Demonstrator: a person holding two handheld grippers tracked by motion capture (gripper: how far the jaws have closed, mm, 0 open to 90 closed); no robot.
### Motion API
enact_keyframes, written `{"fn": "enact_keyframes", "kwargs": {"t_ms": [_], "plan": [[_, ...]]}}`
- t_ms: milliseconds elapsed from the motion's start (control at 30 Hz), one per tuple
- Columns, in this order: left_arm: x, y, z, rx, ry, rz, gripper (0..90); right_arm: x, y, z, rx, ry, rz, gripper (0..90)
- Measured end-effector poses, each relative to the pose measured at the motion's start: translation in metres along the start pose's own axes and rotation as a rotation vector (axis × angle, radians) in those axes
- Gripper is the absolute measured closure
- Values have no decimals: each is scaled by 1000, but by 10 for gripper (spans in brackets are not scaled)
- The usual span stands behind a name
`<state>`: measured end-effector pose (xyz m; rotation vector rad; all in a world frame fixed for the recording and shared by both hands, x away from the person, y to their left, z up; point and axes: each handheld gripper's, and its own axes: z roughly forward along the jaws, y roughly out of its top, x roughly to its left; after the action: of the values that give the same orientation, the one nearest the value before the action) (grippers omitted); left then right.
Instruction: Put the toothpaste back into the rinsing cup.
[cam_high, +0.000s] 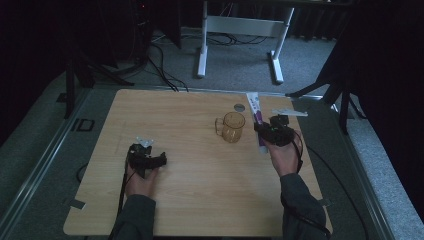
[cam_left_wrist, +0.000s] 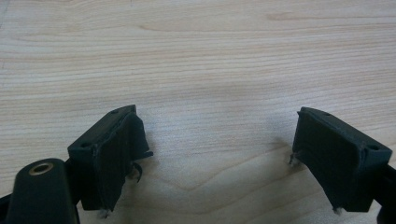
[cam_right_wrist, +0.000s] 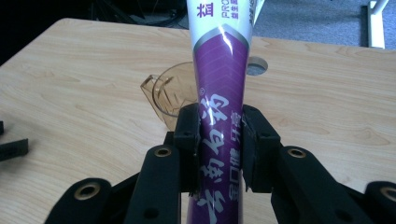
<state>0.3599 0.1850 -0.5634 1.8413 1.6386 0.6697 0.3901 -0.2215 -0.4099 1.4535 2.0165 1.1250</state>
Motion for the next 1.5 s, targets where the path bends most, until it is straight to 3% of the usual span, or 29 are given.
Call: {"fn": "enact_keyframes", "kwargs": {"t_ms": [300, 433, 1500], "plan": [[0, 0, 0, 0, 0, 0, 146, -6, 6, 5, -8, -11, 11, 712], [0, 0, 0, 1, -1, 0, 146, -9, 9, 7, -12, 10, 27, 712], [0, 1, 1, 1, 1, 1, 147, -8, 31, 19, -34, 11, -13, 718]]}}
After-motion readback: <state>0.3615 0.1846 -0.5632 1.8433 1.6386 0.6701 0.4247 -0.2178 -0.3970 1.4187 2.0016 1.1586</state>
